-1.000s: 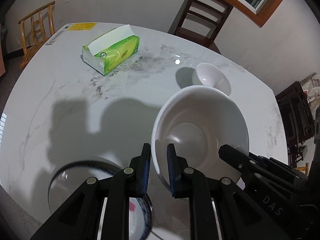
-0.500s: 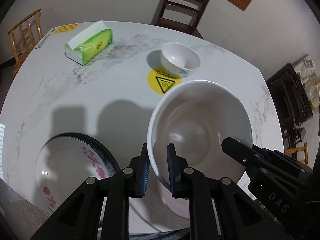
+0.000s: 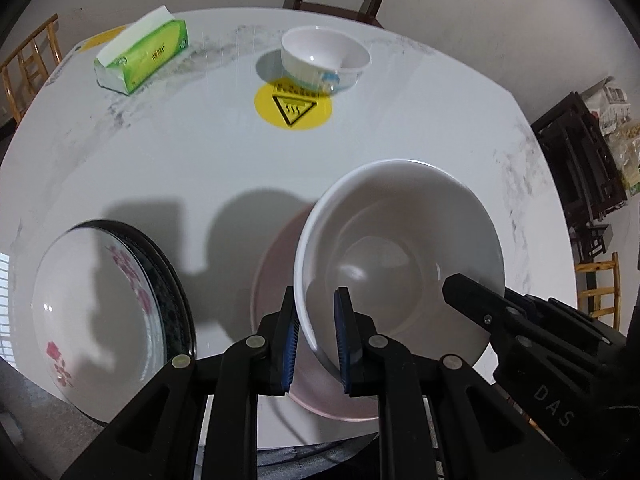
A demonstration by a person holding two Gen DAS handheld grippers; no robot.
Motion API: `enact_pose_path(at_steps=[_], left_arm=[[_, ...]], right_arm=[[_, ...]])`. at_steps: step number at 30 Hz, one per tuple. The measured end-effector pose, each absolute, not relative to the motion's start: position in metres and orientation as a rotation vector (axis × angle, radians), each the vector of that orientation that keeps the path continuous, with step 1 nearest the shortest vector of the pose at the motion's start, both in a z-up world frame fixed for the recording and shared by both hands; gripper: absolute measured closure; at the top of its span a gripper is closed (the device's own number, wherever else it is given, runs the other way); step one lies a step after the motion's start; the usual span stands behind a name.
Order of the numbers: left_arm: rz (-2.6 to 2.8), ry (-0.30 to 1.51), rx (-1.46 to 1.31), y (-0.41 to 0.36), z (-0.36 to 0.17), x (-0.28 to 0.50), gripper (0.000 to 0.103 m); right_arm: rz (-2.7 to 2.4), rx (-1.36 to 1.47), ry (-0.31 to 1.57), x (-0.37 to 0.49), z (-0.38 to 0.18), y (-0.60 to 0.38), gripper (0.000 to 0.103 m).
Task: Organize plates and bowls
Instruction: 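Carry the white ribbed bowl with both tools over the pink bowl, then lower the white ribbed bowl into the pink bowl with both tools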
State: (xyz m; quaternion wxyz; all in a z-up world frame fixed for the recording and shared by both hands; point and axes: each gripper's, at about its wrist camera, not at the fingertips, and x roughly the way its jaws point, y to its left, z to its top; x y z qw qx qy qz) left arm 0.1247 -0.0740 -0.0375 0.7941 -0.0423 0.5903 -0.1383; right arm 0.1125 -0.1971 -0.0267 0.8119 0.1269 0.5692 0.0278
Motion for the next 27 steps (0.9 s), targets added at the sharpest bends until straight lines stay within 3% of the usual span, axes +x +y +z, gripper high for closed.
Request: enact_pose_path(at_steps=[27], left_arm=[[-0.246, 1.316, -0.053, -0.082, -0.065, 0.120, 0.087]], right_arm=[[0.063, 0.270, 1.274, 0.119, -0.058, -0.188, 0.083]])
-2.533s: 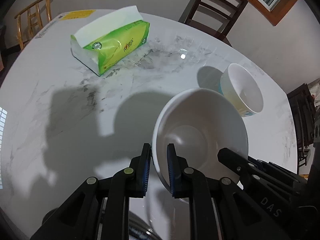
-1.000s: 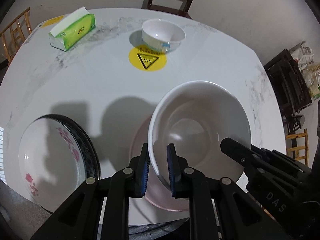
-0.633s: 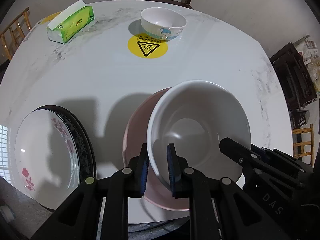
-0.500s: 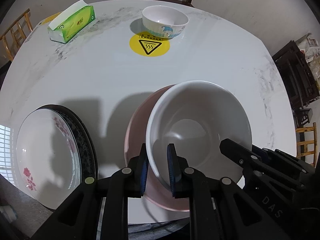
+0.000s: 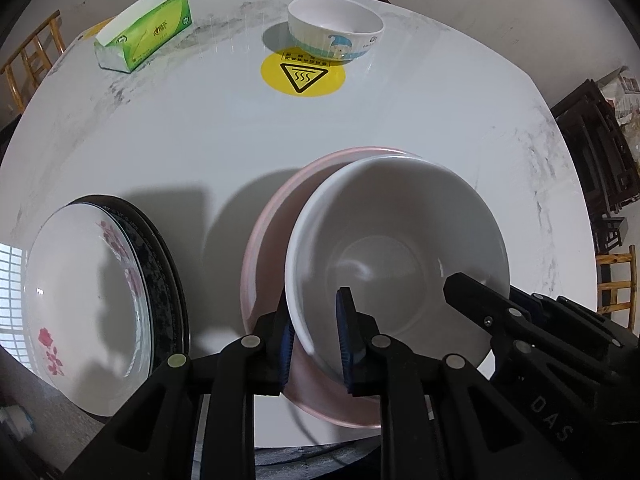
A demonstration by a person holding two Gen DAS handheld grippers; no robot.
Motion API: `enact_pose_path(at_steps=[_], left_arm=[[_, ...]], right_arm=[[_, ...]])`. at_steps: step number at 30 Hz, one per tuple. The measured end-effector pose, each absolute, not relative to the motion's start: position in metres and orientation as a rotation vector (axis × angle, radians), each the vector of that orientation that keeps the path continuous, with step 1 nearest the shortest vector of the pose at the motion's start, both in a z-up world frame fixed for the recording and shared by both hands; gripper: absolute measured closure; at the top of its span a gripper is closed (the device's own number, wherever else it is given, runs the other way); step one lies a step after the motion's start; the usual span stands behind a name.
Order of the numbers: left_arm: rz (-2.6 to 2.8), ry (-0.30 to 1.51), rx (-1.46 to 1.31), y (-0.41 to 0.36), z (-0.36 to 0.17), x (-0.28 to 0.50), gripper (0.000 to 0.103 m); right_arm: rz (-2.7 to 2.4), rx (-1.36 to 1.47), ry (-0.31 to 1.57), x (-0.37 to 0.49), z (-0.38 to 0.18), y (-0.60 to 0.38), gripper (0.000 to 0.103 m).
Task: Organize plates and bowls
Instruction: 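Lower the white ribbed bowl into the pink bowl with both tools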
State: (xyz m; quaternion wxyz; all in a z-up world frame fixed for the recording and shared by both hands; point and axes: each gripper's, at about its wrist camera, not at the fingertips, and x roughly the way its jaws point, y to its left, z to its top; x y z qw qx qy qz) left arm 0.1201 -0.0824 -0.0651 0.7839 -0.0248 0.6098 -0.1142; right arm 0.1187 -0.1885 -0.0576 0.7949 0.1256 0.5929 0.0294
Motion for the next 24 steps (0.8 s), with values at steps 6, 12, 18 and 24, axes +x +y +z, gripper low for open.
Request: enact_pose_path(at_steps=[6, 12, 18, 24], left_arm=[[-0.253, 1.323, -0.075, -0.0802, -0.0672, 0.1216, 0.086], [-0.248, 1.335, -0.097, -0.0770, -0.0680, 0.1232, 0.084], [-0.243, 1.335, -0.099, -0.0766, -0.0665, 0.1232, 0.079], [-0.236, 1.335, -0.108, -0.0760, -0.0650, 0.1227, 0.078]], right_arm=[[0.062, 0.278, 1.271, 0.1202, -0.0587, -0.1890, 0.083], [0.067, 0.272, 1.280, 0.1209, -0.0591, -0.1877, 0.082], [0.067, 0.271, 1.286, 0.1222, -0.0582, -0.1868, 0.082], [0.071, 0.259, 1.298, 0.1235, -0.0589, -0.1844, 0.081]])
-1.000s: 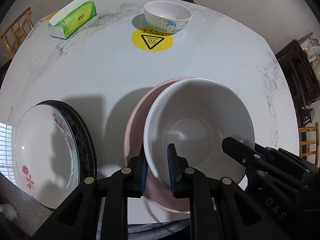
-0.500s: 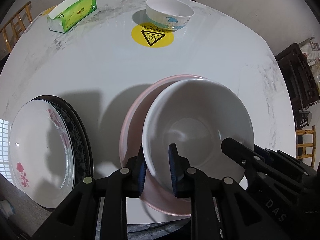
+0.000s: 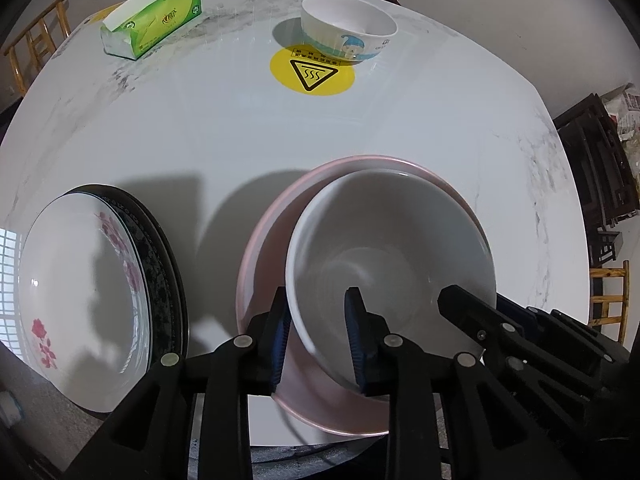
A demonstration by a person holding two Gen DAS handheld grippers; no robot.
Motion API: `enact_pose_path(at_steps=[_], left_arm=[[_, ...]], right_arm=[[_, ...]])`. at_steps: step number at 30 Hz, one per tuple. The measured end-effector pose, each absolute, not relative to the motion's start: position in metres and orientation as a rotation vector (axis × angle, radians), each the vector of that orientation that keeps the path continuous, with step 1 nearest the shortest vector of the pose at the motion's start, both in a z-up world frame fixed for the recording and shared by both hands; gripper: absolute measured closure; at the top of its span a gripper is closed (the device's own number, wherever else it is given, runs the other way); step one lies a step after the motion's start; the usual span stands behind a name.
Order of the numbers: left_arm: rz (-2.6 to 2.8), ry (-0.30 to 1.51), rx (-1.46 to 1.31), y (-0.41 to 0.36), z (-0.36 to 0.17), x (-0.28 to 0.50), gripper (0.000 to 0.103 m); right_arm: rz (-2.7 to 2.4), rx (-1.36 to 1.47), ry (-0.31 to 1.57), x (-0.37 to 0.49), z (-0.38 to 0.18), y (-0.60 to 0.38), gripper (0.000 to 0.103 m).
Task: Organize plates and bowls
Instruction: 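Lower the white ribbed bowl into the pink bowl with both tools, then open both tools off the nested bowls and lift away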
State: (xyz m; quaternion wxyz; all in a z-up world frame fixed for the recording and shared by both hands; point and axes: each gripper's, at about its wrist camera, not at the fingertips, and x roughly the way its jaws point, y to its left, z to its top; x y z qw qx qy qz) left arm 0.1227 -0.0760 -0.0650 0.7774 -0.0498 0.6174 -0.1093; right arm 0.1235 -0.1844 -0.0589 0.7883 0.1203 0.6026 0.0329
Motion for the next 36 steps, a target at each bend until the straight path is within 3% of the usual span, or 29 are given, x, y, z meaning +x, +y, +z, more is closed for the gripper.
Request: enact_pose_path(at_steps=[17, 26, 30, 33, 36], left_arm=[[-0.248, 1.289, -0.114, -0.069, -0.049, 0.126, 0.069], [-0.278, 1.166, -0.095, -0.063, -0.022, 0.119, 0.062], [-0.284, 1.092, -0.085, -0.061, -0.010, 0.121, 0.061], [-0.270, 1.060, -0.062, -0.058, -0.006, 0.124, 0.051], [-0.252, 1.041, -0.038, -0.057, -0.004, 0.129, 0.047]], right_arm=[[0.080, 0.229, 1.270, 0.119, -0.047, -0.185, 0.078], [0.097, 0.209, 1.211, 0.113, -0.027, -0.193, 0.078], [0.109, 0.218, 1.169, 0.113, -0.016, -0.200, 0.069], [0.111, 0.220, 1.108, 0.115, -0.007, -0.205, 0.058], [0.076, 0.187, 1.025, 0.116, 0.002, -0.210, 0.052]])
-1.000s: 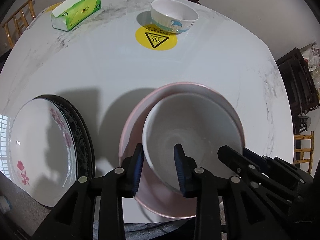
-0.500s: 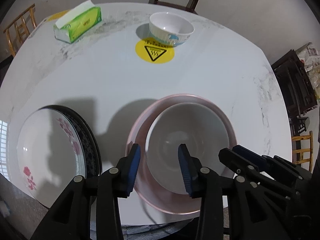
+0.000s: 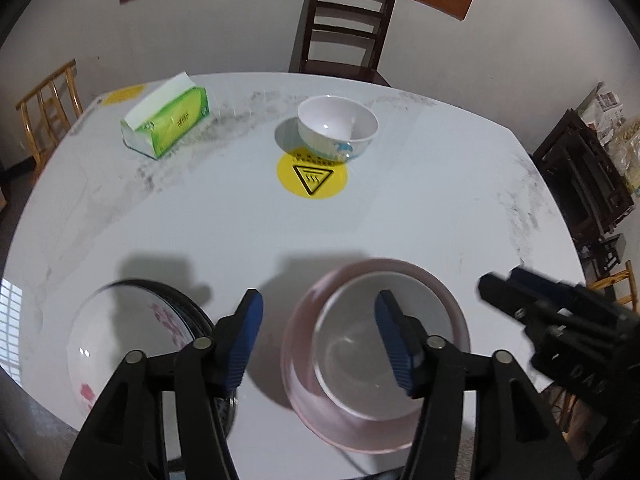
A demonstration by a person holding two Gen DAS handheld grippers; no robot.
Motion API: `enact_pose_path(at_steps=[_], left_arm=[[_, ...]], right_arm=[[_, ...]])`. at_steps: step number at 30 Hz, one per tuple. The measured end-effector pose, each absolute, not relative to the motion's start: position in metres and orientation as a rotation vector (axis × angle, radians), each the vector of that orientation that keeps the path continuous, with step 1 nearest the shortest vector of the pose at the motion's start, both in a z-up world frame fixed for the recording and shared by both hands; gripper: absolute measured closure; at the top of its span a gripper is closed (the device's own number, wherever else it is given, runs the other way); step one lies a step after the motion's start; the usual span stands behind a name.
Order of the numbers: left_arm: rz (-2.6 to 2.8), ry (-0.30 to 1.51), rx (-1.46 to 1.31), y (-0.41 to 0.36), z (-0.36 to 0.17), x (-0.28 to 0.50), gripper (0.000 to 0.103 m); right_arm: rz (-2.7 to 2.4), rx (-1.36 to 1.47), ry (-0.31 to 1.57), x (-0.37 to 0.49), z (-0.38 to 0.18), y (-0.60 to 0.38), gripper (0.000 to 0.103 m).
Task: Organize plates and bowls
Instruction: 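Open both tools off the nested bowls and lift away, then move both tools to the small white printed bowl and grasp its rim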
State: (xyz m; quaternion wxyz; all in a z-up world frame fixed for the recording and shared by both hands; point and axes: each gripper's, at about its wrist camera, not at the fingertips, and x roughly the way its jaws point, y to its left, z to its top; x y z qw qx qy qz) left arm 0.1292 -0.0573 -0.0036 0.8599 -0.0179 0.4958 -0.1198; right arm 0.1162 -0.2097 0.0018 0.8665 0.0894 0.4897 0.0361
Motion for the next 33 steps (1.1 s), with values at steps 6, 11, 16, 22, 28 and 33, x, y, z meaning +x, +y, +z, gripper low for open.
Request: enact_pose_path(at_steps=[6, 11, 16, 22, 28, 33], left_arm=[[-0.224, 1.046, -0.061, -0.049, -0.008, 0.148, 0.047], [-0.176, 1.044, -0.062, -0.041, -0.015, 0.171, 0.047], [-0.126, 1.047, -0.050, -0.035, -0.024, 0.199, 0.047], [-0.104, 1.059, -0.041, -0.033, -0.036, 0.228, 0.047], [-0.109, 1.071, -0.020, -0.040, -0.045, 0.264, 0.047], [-0.132, 1.074, -0.043, -0.047, -0.045, 0.295, 0.047]], right_arm=[[0.127, 0.215, 1.002, 0.132, 0.002, -0.223, 0.052], [0.125, 0.203, 1.016, 0.155, -0.005, -0.239, 0.046], [0.106, 0.115, 1.087, 0.183, -0.020, -0.240, 0.046], [0.055, 0.094, 1.161, 0.217, -0.042, -0.256, 0.046], [0.005, 0.153, 1.195, 0.254, -0.057, -0.277, 0.046], [0.010, 0.260, 1.188, 0.284, -0.064, -0.292, 0.046]])
